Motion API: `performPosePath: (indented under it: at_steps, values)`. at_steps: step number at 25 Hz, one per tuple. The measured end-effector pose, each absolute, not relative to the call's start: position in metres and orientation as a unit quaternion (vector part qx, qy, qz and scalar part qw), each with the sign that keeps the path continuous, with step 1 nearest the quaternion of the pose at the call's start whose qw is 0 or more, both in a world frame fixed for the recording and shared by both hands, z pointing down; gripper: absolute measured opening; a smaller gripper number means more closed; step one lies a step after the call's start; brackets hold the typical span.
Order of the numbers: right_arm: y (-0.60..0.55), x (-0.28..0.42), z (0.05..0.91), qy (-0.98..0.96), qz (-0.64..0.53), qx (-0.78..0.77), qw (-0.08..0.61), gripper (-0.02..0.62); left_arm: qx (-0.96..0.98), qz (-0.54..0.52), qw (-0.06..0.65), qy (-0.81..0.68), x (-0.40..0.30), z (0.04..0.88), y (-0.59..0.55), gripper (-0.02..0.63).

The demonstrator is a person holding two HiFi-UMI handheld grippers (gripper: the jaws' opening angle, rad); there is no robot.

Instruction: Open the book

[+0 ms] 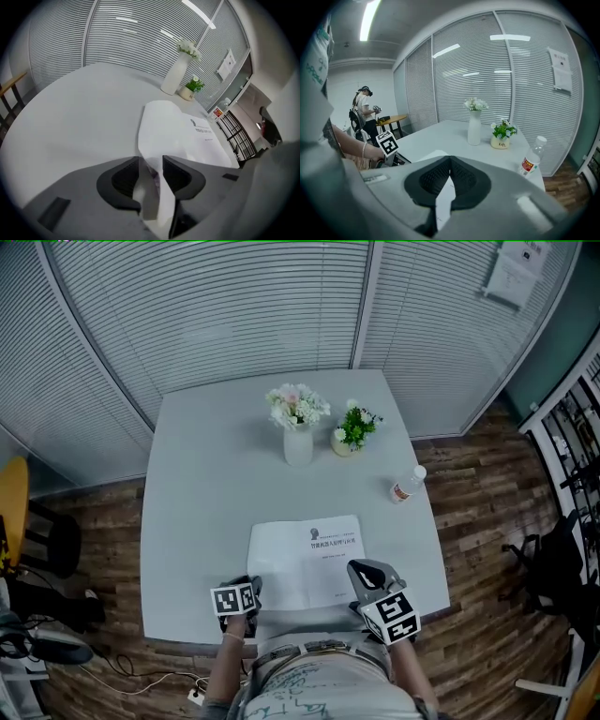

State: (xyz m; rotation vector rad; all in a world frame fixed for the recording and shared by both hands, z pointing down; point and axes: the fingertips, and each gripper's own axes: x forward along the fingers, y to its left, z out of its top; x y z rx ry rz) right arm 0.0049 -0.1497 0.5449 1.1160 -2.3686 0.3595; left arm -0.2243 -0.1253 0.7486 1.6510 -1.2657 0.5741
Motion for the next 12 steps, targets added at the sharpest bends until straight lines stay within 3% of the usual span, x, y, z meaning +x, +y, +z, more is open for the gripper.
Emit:
performPosePath:
  at_steps: [3, 12]
  values:
    - [-0.151, 0.007, 0.546, -0.871, 0.13, 0.404, 0.247, 0.002, 0.677, 0.216, 0.475, -0.519, -0.226, 0.739, -0.126, 0.22]
    - [-0.159, 0.012, 0.548, -0.873, 0.127, 0.402, 0.246, 0.002, 0.698, 0.202, 0.457, -0.512, -0.206, 0.714, -0.13, 0.222]
